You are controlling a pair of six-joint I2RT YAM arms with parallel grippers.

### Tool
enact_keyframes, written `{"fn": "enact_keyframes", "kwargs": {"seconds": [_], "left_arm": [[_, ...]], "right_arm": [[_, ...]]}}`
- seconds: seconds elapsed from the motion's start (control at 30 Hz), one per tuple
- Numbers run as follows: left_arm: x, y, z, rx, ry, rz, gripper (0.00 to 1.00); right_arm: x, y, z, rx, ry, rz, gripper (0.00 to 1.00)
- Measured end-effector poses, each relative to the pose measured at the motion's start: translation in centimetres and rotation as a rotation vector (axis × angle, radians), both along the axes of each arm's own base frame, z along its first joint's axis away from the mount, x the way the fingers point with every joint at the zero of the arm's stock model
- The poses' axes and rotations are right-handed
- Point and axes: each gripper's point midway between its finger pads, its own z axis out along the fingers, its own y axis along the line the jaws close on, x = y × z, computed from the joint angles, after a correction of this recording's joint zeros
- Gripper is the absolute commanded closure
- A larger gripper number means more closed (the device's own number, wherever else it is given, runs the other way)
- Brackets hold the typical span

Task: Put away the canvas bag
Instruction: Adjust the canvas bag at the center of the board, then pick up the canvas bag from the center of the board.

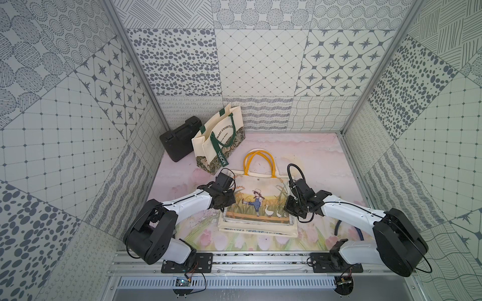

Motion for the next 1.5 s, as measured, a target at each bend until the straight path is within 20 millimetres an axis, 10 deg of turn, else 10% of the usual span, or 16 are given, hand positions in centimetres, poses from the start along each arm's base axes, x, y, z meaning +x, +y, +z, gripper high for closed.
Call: {"fn": "enact_keyframes", "kwargs": {"seconds": [0.17,0.47,0.7,0.97,1.5], "left_arm": [[-0.2,0.3,1.5,-0.014,-0.043,-0.014,0.95],[-0.8,0.9,8.4,-0.125,-0.295,-0.036,0.47],[-1.4,2.4,14.7,-0.206,-0.561,-0.014,0.00],[0.2,4.6,18.6,-0.100,-0.695,0.032,0.00],[6.7,10.1,18.2,0.129,-0.604,0.224,0.00]], "right_arm": [[0.1,-0.5,1.5,-0.023,-0.020,0.002,0.91],[2.7,-0.2,7.1,-0.061,-0.167,0.075,0.71],[5.2,-0.6,12.3,-0.156,-0.345,0.184,0.03],[8.0,-0.3,16.1,-0.229,-0.487,0.251,0.01],[9.5,0.1,13.4,-0.255,-0.484,0.279,0.01]]}}
